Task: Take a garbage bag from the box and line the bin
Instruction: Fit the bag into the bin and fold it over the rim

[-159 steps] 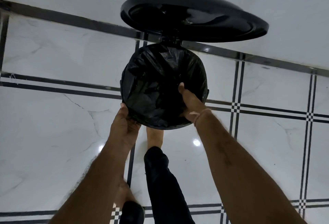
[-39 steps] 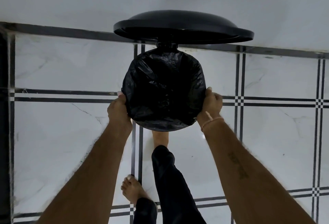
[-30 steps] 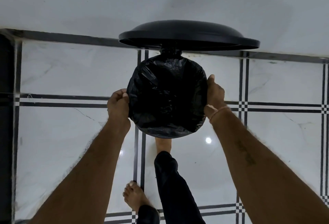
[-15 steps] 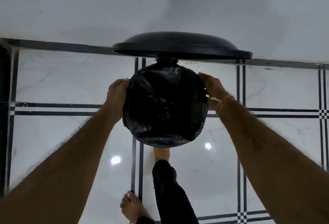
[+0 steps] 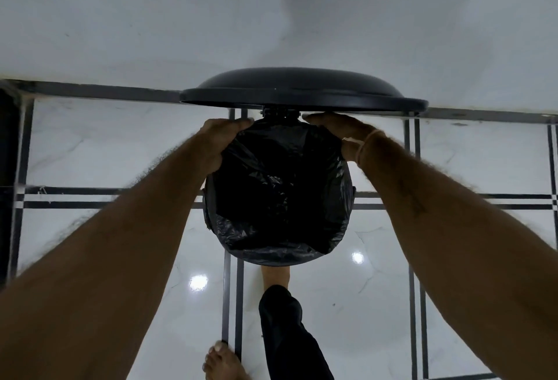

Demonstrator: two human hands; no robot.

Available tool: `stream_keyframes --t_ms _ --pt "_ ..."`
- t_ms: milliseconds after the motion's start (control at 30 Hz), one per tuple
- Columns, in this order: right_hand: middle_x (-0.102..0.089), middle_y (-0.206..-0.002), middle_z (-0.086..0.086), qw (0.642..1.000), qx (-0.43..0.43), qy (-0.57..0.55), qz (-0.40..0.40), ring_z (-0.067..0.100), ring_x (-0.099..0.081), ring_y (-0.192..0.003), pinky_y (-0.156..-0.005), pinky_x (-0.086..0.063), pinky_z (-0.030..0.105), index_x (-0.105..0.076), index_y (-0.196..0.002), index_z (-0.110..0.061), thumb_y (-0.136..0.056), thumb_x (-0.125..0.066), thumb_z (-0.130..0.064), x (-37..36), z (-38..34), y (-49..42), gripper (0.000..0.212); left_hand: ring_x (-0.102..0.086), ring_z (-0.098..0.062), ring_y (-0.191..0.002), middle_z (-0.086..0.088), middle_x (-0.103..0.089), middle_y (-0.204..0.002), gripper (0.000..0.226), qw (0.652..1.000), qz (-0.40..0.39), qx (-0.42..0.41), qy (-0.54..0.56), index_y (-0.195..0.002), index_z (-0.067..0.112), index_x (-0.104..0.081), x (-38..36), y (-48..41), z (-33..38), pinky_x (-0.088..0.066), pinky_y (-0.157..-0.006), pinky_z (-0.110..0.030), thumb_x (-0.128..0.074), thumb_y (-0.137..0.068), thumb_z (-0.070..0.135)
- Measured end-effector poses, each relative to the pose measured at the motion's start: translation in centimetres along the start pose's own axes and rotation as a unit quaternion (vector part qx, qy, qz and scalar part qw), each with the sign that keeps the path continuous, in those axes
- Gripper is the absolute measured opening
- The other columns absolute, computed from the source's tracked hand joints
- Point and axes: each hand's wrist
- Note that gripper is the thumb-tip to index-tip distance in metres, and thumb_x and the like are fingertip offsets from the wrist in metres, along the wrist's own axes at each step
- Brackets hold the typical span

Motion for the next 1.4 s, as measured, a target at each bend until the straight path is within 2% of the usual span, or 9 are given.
stream_keyframes --t_ms 100,233,367,533,633,733,1067,1167,1400 --pt "-0.073 -0.122 0.006 0.999 -0.006 0.031 -0.006 0.025 -0.063 -0.122 -0.114 -0.042 0.043 -0.081 -0.088 -0.023 -0.083 -0.079 -0.038 0.1 0.3 -0.9 0.016 -0.076 -0.027 -0.072 -0.013 -0.078 -0.091 0.044 1.0 0.003 0.001 -0.017 -0.106 0.006 -0.075 0.0 0.0 0.2 -0.063 -0.074 -0.041 -0.087 -0.077 0.036" --pt "-0.079 -0.091 0.003 1.0 -0.006 0.017 -0.022 0.017 -0.075 -0.084 -0.094 -0.058 0.035 -0.077 -0.093 -0.019 -0.09 -0.073 -0.032 0.1 0.2 0.1 0.014 -0.077 -0.027 -0.074 -0.014 -0.079 -0.093 0.043 1.0 -0.006 0.011 0.006 -0.105 0.006 -0.076 0.3 0.0 -0.2 -0.063 -0.072 -0.04 -0.087 -0.076 0.035" --pt "-0.072 -0.109 0.012 0.998 0.052 -0.011 0.03 0.025 -0.066 -0.101 -0.1 -0.052 0.04 -0.068 -0.114 -0.009 -0.096 -0.066 -0.009 0.3 0.9 -0.5 0.018 -0.076 -0.027 -0.079 -0.016 -0.078 -0.104 0.046 1.0 -0.004 0.002 0.024 -0.11 0.004 -0.075 0.7 0.0 -0.7 -0.062 -0.07 -0.037 -0.086 -0.077 0.033" --pt "-0.076 -0.083 0.005 1.0 0.005 -0.023 0.017 0.016 -0.073 -0.067 -0.068 -0.062 0.026 -0.074 -0.093 -0.014 -0.09 -0.074 -0.034 1.1 1.5 0.9 0.02 -0.07 -0.01 -0.047 0.003 -0.073 -0.058 0.028 0.999 -0.014 0.007 0.038 -0.095 0.01 -0.071 1.5 1.2 -1.1 -0.053 -0.043 -0.022 -0.079 -0.086 0.035" --pt "-0.077 -0.099 0.013 0.999 0.031 -0.03 0.028 0.023 -0.075 -0.084 -0.078 -0.063 0.031 -0.075 -0.102 -0.007 -0.09 -0.075 -0.041 1.2 2.4 1.6 0.036 -0.069 -0.009 -0.045 0.004 -0.072 -0.055 0.033 0.999 -0.002 -0.005 0.046 -0.1 0.006 -0.074 1.6 2.2 -1.5 -0.052 -0.042 -0.021 -0.081 -0.083 0.033" --pt "-0.071 -0.086 0.009 0.992 0.062 -0.079 0.071 0.015 -0.07 -0.063 -0.053 -0.056 0.02 -0.071 -0.106 -0.005 -0.096 -0.068 -0.034 0.6 2.4 2.9 0.03 -0.069 -0.007 -0.048 0.003 -0.074 -0.066 0.033 0.997 0.02 -0.029 0.076 -0.104 0.007 -0.074 1.5 3.1 -1.6 -0.05 -0.042 -0.017 -0.081 -0.085 0.032" --pt "-0.052 -0.142 0.009 0.914 0.166 -0.351 0.12 0.031 -0.056 -0.126 -0.105 -0.049 0.051 -0.054 -0.135 -0.025 -0.101 -0.051 -0.053 3.2 2.8 9.5 0.044 -0.053 -0.015 -0.13 0.003 -0.055 -0.146 0.055 0.981 0.077 -0.109 0.138 -0.137 0.025 -0.056 4.1 8.0 -0.1 -0.041 -0.104 -0.04 -0.05 -0.097 0.062" --pt "-0.059 -0.133 0.005 0.928 0.205 -0.301 0.081 0.023 -0.059 -0.121 -0.103 -0.05 0.045 -0.059 -0.132 -0.027 -0.096 -0.048 -0.065 3.9 0.9 12.0 0.054 -0.041 -0.014 -0.143 0.004 -0.047 -0.155 0.069 0.975 -0.007 -0.137 0.173 -0.147 0.025 -0.049 4.8 10.0 1.1 -0.034 -0.116 -0.046 -0.045 -0.095 0.069" --pt "-0.067 -0.087 0.001 0.968 0.209 -0.077 0.114 0.015 -0.06 -0.091 -0.084 -0.051 0.028 -0.075 -0.085 -0.013 -0.087 -0.077 -0.03 3.6 -0.8 15.7 0.018 -0.055 -0.009 -0.125 0.009 -0.068 -0.12 0.027 0.982 -0.068 -0.162 0.066 -0.109 0.023 -0.07 4.7 14.3 1.9 -0.033 -0.119 -0.039 -0.072 -0.089 0.041"
Point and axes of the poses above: each hand's wrist, its own y-axis away from the middle knuckle, its own x-axis out of the back of the hand, z = x × y
